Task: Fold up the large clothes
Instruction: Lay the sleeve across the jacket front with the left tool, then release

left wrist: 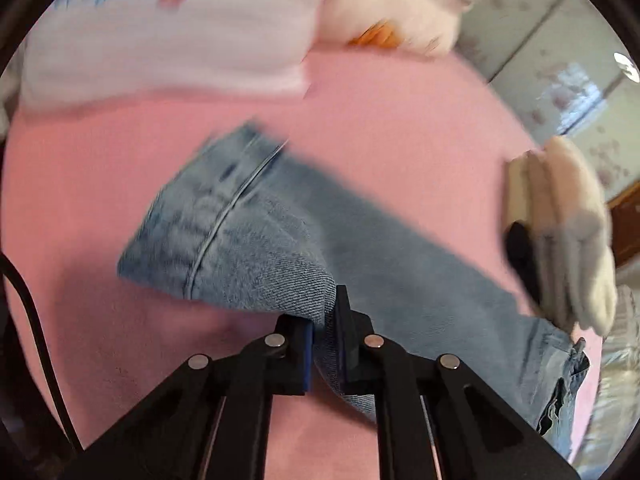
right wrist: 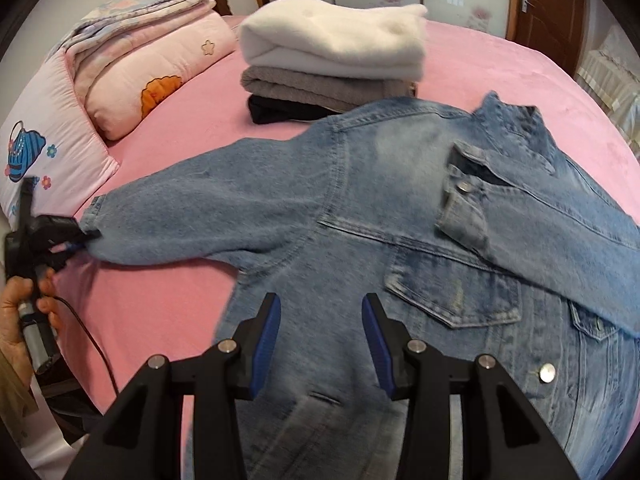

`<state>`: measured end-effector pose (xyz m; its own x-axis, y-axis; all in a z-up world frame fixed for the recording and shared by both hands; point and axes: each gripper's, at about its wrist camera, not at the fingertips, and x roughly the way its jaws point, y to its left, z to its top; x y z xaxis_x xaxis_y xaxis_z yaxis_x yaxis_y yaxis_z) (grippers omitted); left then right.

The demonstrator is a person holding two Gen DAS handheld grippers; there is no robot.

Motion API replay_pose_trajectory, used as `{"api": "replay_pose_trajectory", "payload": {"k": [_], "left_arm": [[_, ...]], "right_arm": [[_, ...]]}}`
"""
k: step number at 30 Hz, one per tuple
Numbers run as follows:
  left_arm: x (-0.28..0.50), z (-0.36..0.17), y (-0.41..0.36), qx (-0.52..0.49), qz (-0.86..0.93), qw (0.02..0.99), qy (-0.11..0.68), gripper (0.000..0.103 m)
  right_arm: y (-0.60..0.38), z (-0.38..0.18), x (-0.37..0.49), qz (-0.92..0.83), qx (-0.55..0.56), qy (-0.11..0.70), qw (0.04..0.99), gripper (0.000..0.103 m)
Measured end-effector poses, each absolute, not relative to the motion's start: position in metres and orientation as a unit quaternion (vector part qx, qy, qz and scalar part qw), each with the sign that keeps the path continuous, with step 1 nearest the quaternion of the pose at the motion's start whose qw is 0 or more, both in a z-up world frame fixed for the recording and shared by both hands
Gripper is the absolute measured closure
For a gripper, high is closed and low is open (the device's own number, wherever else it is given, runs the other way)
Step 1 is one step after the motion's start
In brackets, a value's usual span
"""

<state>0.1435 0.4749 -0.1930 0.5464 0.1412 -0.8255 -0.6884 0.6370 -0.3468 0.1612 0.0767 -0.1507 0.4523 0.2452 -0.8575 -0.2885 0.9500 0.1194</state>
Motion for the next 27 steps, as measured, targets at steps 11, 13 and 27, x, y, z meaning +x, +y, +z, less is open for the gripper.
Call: {"api": "replay_pose_trajectory", "payload": {"k": [11, 13, 27], "left_arm": [[0.212, -0.081, 0.216, -0.23, -0.013, 0.902, 0.365, 0.097], [0.227, -0.091, 0.153, -0.213, -0.064, 0.893, 0.391, 0.097], [0.215, -0.196, -0.006, -0.073, -0.119, 0.84, 0.524, 0.057]], "right_arm": [[-0.052, -0.14, 0.162, 0.066, 0.068, 0.484, 0.87, 0.061], [-0.082, -0.135, 0.16, 0.042, 0.085, 0.475, 0.875, 0.061], [-0.198, -0.169, 0.15, -0.029, 0.153, 0.496, 0.854, 0.06]]}}
